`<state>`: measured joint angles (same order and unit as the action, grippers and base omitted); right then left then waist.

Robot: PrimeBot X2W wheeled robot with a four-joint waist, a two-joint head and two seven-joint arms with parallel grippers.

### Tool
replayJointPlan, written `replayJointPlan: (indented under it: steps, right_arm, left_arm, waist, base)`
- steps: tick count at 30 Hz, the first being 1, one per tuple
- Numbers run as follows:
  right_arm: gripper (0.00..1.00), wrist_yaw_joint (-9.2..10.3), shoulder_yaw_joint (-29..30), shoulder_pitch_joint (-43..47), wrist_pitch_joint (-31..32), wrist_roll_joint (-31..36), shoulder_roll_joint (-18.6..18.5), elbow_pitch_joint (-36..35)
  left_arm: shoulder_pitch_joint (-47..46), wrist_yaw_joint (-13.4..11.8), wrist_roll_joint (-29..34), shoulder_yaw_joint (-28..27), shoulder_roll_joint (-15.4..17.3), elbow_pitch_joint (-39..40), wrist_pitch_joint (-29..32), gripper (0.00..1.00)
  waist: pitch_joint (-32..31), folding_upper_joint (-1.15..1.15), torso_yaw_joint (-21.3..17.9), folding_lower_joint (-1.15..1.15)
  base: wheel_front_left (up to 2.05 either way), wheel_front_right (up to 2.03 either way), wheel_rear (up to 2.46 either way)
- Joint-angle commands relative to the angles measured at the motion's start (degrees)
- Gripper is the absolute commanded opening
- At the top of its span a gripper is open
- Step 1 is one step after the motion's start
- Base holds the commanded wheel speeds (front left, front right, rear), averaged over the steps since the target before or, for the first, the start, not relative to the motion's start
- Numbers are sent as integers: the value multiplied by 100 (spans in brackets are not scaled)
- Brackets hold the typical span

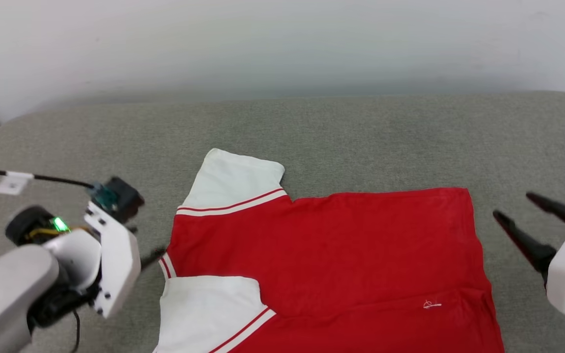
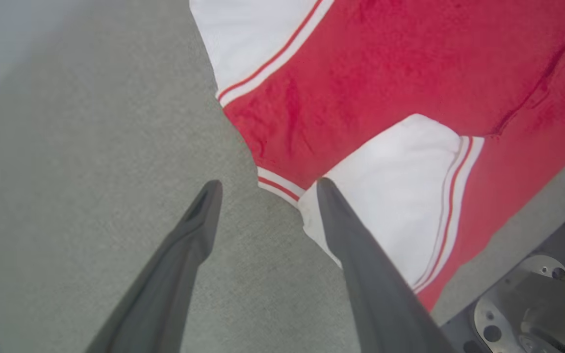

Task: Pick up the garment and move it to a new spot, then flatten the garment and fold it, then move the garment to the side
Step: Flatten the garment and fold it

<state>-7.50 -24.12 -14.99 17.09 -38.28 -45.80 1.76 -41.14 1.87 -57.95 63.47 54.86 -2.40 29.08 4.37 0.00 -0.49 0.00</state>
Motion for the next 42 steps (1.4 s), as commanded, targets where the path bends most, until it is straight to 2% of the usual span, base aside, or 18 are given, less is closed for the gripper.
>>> replayJointPlan:
  steps: [1, 6, 11, 15, 20, 23, 27, 35, 38, 42]
  right_arm:
    - [100, 2, 199, 30, -242, 197, 174, -64]
    - [100, 2, 1130, 265, -1155, 943, 968, -373]
    - [100, 2, 2000, 621, -1887, 1634, 1937, -830]
    - [100, 2, 2428, 910, -2308, 1952, 2700, -1212]
    - [100, 2, 2553, 1171, -2581, 2208, 3344, -1572]
    - [100, 2, 2508, 1191, -2699, 2285, 3504, -1655]
    - [100, 2, 2436, 999, -2775, 2342, 3589, -1609]
    - [100, 2, 2151, 616, -2949, 2432, 3473, -1378]
    - [100, 2, 2023, 462, -3023, 2427, 3403, -1276]
    - [100, 2, 1907, 290, -3087, 2401, 3366, -1135]
  left_arm:
    - [-151, -65, 143, -99, -13, -55, -187, 100]
    - [-544, -258, 677, -363, -202, -477, -895, 100]
    - [-987, -328, 976, -510, -541, -1013, -1260, 100]
    - [-1389, -232, 998, -594, -783, -1457, -1220, 100]
    - [-1932, -62, 860, -711, -1023, -1913, -905, 100]
    - [-2277, 55, 560, -773, -1114, -2157, -296, 100]
    - [-2728, 264, 327, -618, -1136, -2309, 818, 100]
    - [-3498, 288, 95, -404, -1116, -2497, 2543, 100]
    - [-3726, 279, 233, -236, -1072, -2509, 3066, 100]
    - [-3824, 344, 383, -16, -1015, -2460, 3418, 100]
  waist:
    - [34, 0, -58, 0]
    - [214, 0, -204, 0]
    - [510, 0, -358, 0]
    - [804, 0, -502, 0]
    - [1246, 0, -686, 0]
    - [1505, 0, -806, 0]
    - [1816, 0, -969, 0]
    - [2428, 0, -1211, 0]
    - [2629, 0, -1274, 0]
    - [2814, 0, -1303, 0]
  base:
    - [0, 0, 0]
    - [0, 0, 0]
    - [0, 0, 0]
    - [0, 0, 0]
    - [0, 0, 0]
    - [0, 0, 0]
    - [0, 0, 0]
    - [0, 0, 0]
    - [0, 0, 0]
    - [0, 0, 0]
